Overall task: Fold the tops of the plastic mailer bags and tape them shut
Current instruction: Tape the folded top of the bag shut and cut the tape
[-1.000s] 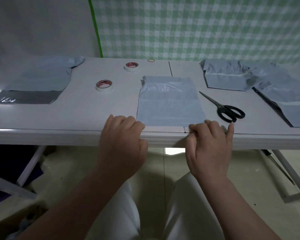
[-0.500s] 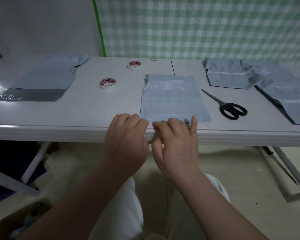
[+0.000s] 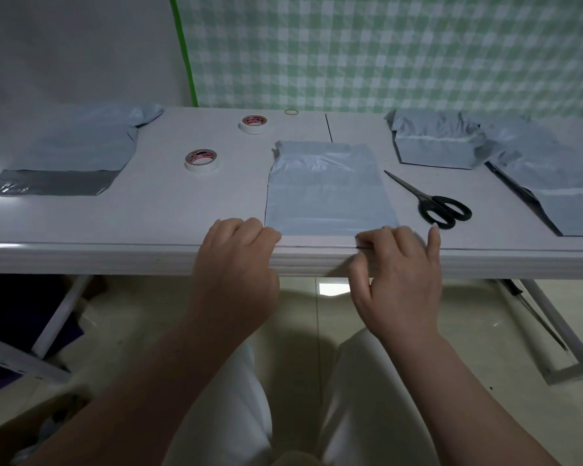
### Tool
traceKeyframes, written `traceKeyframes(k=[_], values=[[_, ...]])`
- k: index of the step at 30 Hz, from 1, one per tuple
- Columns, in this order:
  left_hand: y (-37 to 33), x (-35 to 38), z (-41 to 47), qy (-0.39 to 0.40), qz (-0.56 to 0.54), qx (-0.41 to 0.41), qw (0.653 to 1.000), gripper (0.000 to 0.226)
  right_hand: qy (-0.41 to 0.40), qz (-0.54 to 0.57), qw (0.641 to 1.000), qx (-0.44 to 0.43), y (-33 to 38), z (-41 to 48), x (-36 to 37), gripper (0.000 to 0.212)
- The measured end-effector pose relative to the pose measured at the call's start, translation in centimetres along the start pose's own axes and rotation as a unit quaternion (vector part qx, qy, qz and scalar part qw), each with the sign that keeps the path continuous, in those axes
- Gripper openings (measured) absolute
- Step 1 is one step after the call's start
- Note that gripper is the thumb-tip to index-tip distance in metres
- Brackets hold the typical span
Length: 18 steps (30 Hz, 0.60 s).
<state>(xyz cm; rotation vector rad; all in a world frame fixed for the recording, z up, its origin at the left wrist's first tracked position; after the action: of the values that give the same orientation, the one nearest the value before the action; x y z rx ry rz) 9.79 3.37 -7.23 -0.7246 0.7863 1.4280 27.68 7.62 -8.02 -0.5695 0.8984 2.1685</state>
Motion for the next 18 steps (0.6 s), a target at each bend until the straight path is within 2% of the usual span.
traceKeyframes(k=[7,14,18], values=[[0.3,-0.1,0.0,0.013,0.003,-0.024,1.000,0.039,0.003,-0.026,0.999,0.043,-2.0,0.4,-0.8,0.019],[1.9,-0.2,0.3,0.067,-0.016,-0.043,0.997,0.038,-0.012,-0.046,0.996,0.072,-1.9,1.0,-1.4,0.023],[3.7,-0.5,1.9,0.092,-0.110,-0.042,0.989,0.042,-0.030,-0.035,0.993,0.105,-1.7,2.1,-1.9,0.032]])
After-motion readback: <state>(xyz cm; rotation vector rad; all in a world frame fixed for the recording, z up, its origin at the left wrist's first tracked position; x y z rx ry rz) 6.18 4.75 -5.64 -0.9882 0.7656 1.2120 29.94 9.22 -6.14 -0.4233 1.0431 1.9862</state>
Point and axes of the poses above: each hand's wrist, its own z-axis towards the middle knuckle, its own x-axis out of the palm, y = z × x, the point moved 7 cm from there along z, towards the middle knuckle, and after that the axes turned 12 degrees about z, right-handed, at the moved point
